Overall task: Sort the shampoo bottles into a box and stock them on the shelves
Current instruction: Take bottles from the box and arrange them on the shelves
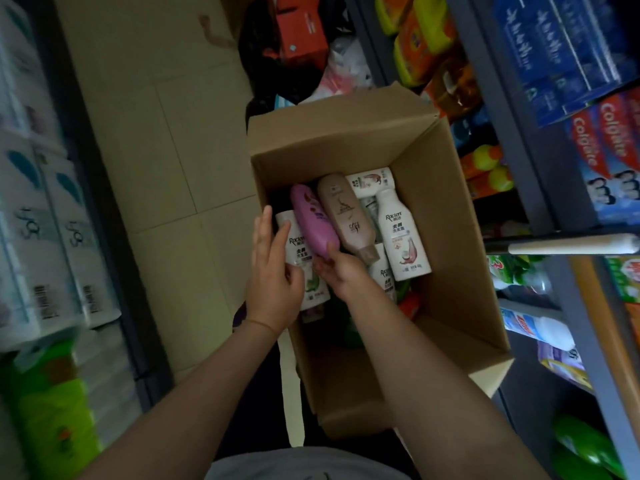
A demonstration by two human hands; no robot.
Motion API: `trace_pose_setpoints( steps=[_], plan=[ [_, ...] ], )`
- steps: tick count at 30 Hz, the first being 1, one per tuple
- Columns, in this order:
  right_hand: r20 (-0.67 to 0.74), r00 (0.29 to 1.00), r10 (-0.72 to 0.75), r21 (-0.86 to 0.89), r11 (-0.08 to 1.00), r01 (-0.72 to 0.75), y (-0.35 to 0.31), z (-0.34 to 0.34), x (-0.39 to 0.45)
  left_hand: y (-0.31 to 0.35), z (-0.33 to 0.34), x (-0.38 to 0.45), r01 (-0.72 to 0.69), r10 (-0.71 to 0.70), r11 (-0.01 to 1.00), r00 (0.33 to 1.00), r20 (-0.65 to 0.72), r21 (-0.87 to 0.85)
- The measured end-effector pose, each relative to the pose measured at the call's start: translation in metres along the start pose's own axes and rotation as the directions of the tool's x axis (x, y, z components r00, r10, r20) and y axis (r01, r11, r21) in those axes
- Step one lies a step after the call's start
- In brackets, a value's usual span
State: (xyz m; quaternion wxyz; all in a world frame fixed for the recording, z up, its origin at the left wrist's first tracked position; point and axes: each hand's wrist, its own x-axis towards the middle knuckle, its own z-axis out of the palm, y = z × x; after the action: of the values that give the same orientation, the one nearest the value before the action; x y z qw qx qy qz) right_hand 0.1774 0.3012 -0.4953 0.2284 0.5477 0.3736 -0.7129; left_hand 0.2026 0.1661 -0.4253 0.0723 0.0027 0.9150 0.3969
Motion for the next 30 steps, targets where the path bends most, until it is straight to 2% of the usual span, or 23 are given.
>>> trace_pose_setpoints(
  steps=[5,8,11,13,15,16,18,21,24,27,29,30],
  plan=[
    [-0.007,0.997,-0.073,-0.032,0.997,0.072,-0.013,-0.028,-0.031,-0.003,-0.003,-0.001,0.004,-0.005,1.000,1.000,0.021,0.027],
    [0.025,0.990,-0.139,-0.122,0.983,0.141,-0.020,-0.058,-0.069,0.004,-0.007,0.002,0.004,-0.014,0.988,0.998,0.059,0.155],
    [0.129,0.951,-0.281,-0.197,0.933,0.302,-0.033,-0.090,-0.119,0.033,-0.020,0.009,-0.172,0.132,0.952,0.977,0.167,0.254],
    [0.235,0.905,-0.354,-0.265,0.873,0.410,-0.046,-0.111,-0.157,0.063,-0.035,0.018,-0.334,0.246,0.920,0.900,0.361,0.207],
    [0.337,0.854,-0.395,-0.347,0.792,0.503,-0.065,-0.128,-0.197,0.103,-0.052,0.027,-0.428,0.235,0.880,0.769,0.595,0.205],
    [0.383,0.824,-0.418,-0.371,0.747,0.551,-0.076,-0.137,-0.220,0.126,-0.061,0.028,-0.471,0.227,0.855,0.715,0.662,0.215],
    [0.451,0.755,-0.476,-0.391,0.655,0.647,-0.102,-0.151,-0.269,0.176,-0.074,0.022,-0.537,0.273,0.823,0.658,0.702,0.183],
    [0.465,0.605,-0.646,-0.362,0.485,0.796,-0.134,-0.165,-0.340,0.243,-0.077,0.002,-0.543,0.413,0.839,0.690,0.595,0.047],
    [0.425,0.467,-0.776,-0.328,0.348,0.878,-0.148,-0.182,-0.397,0.305,-0.068,-0.020,-0.369,0.479,0.872,0.777,0.409,-0.321],
    [0.455,0.436,-0.776,-0.375,0.278,0.884,-0.142,-0.206,-0.430,0.373,-0.059,-0.042,-0.261,0.472,0.795,0.833,0.288,-0.547],
    [0.386,0.411,-0.826,-0.396,0.255,0.882,-0.134,-0.223,-0.440,0.414,-0.052,-0.059,-0.264,0.510,0.735,0.822,0.253,-0.624],
    [0.321,0.375,-0.870,-0.405,0.232,0.884,-0.131,-0.230,-0.444,0.431,-0.049,-0.068,-0.268,0.538,0.707,0.805,0.251,-0.655]
  ],
)
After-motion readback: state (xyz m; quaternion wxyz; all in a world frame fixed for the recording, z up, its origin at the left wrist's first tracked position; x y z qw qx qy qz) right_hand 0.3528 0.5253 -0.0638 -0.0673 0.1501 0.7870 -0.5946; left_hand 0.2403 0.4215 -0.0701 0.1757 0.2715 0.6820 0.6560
